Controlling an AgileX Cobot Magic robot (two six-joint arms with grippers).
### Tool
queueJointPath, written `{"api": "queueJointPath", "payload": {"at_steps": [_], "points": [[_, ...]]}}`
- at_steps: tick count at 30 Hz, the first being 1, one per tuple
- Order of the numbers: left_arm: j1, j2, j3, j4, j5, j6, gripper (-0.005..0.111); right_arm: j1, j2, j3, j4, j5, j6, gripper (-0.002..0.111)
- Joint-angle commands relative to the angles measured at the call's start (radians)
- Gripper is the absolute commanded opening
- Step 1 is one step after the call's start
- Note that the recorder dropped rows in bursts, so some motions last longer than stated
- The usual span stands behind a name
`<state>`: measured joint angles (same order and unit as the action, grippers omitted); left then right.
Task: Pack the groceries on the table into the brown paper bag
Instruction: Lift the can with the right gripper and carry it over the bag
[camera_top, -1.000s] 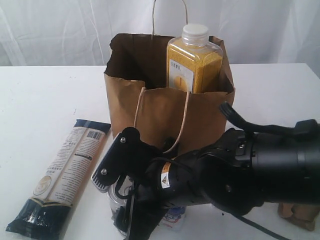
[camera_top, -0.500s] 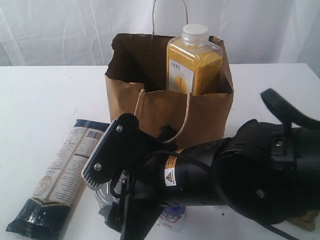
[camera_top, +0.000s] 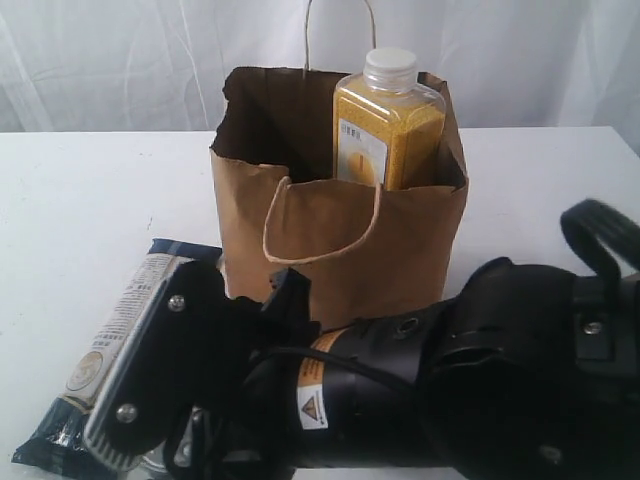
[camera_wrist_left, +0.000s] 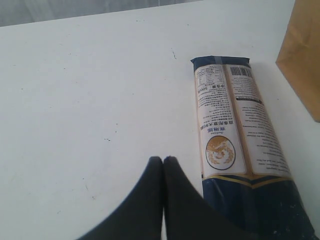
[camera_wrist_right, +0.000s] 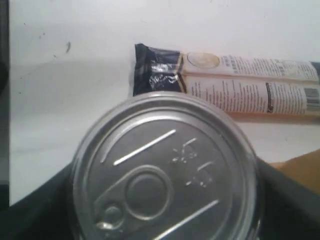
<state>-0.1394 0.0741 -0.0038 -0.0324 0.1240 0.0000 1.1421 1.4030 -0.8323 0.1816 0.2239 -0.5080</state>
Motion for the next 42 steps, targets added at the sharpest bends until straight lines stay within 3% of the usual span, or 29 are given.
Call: {"api": "queueJointPath", "payload": {"at_steps": [1,13,22,28,42], "points": [[0.002,-0.005,0.004,-0.008,0.004,0.0,0.0,0.025,-0.034,-0.096,-0.055,-0.046,-0.021,0.0],[0.002,-0.005,0.004,-0.008,0.004,0.0,0.0,0.001,-0.194,-0.324,-0.264,-0.004,0.0,0.0],[0.002,-0.005,0.004,-0.008,0.004,0.0,0.0,-0.213,-0.264,-0.398,-0.291,0.067,0.045,0.0],[0.002,-0.005,0.004,-0.008,0.004,0.0,0.0,-0.299,-0.259,-0.416,-0.291,0.086,0.079,0.0],[0.002,-0.005,0.004,-0.008,0.004,0.0,0.0,-0.316,-0.116,-0.416,-0.289,0.052,0.087,0.0]]}}
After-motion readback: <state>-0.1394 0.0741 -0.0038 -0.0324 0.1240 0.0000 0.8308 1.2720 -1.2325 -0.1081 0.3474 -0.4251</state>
